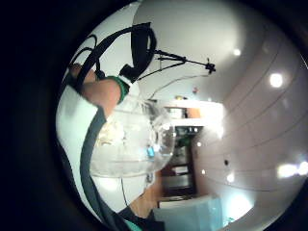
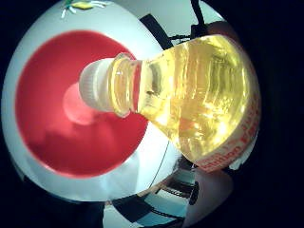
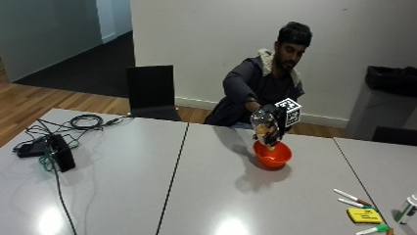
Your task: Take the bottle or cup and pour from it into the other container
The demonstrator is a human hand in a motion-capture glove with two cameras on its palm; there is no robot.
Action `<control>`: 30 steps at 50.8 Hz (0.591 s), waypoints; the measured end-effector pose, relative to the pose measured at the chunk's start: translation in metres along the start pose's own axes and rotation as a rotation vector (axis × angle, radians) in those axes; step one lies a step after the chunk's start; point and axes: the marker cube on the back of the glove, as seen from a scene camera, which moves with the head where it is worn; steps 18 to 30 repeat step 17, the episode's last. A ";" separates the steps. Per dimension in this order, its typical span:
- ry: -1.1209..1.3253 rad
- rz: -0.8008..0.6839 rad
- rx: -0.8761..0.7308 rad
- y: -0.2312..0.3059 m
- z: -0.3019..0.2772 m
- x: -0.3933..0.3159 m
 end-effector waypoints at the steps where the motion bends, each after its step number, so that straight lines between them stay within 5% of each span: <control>1: 0.008 -0.006 0.000 -0.002 0.001 -0.001; 30: -0.097 0.012 -0.001 0.005 -0.001 -0.011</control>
